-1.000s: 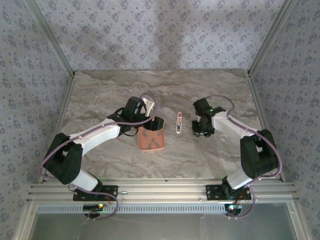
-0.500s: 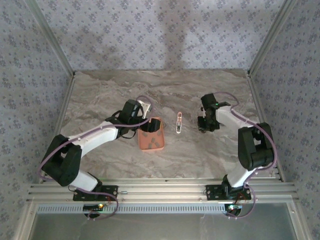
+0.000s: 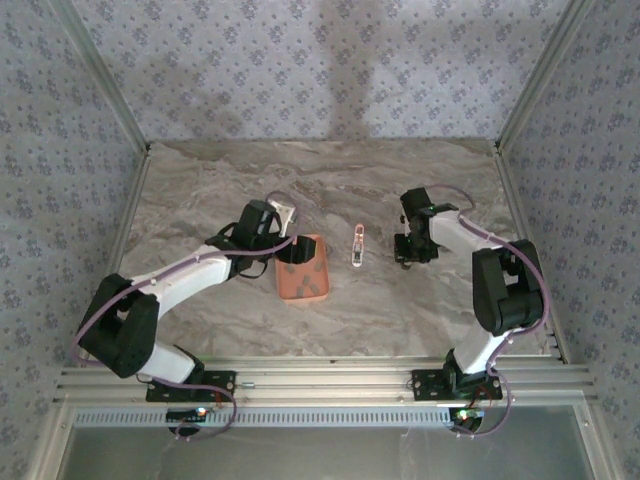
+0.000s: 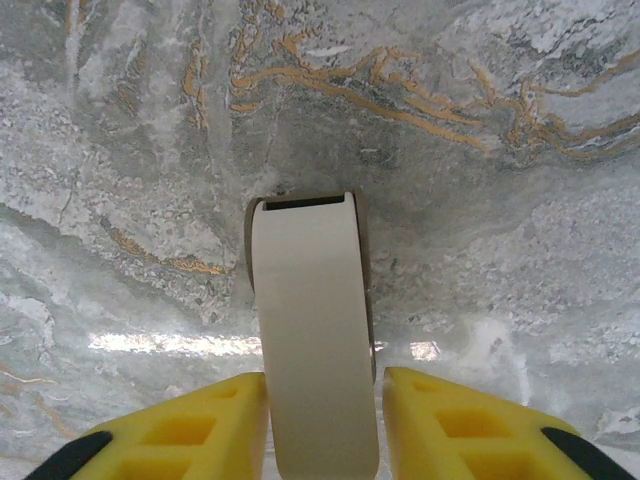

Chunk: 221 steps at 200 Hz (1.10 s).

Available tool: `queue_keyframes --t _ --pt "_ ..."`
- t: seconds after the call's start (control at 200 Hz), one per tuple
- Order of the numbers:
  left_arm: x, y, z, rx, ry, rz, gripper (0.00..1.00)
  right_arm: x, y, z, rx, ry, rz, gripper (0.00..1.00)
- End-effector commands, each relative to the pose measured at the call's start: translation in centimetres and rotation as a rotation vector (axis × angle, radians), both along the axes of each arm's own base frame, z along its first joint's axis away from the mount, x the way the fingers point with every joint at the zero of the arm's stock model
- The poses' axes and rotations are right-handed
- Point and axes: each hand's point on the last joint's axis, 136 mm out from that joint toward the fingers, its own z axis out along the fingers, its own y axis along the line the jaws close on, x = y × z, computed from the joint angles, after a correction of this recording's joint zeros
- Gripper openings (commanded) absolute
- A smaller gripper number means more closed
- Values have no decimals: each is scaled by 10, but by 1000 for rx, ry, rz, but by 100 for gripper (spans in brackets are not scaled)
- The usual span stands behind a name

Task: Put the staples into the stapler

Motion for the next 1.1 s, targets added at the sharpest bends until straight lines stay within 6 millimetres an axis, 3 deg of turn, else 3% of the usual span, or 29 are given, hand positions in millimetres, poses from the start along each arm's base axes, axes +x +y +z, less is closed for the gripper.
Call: queue_keyframes --t 0.0,0.325,0.515,0.535,0.625,0.83,0.855,0.95,1.099 --pt "0 3 14 -26 -30 12 80 5 1 13 -7 -28 6 38" --pt "-4 16 20 -62 -27 51 81 4 14 59 -4 -120 22 41" --pt "-5 38 16 -84 -8 119 82 -2 40 76 14 -140 67 42" --pt "-6 41 16 -89 -4 129 82 4 47 88 26 -170 74 42" --pt "-7 53 12 -109 13 171 83 -3 64 94 41 -176 108 43" --pt "-10 78 1 -137 38 279 85 -22 116 97 180 -179 148 45" --pt "-10 81 0 -139 40 292 85 -32 119 85 187 -149 150 46" --pt "-13 90 -4 -145 43 335 86 -44 139 78 227 -133 168 46" --pt "-17 105 -8 -147 40 403 87 -56 147 67 217 -117 186 48"
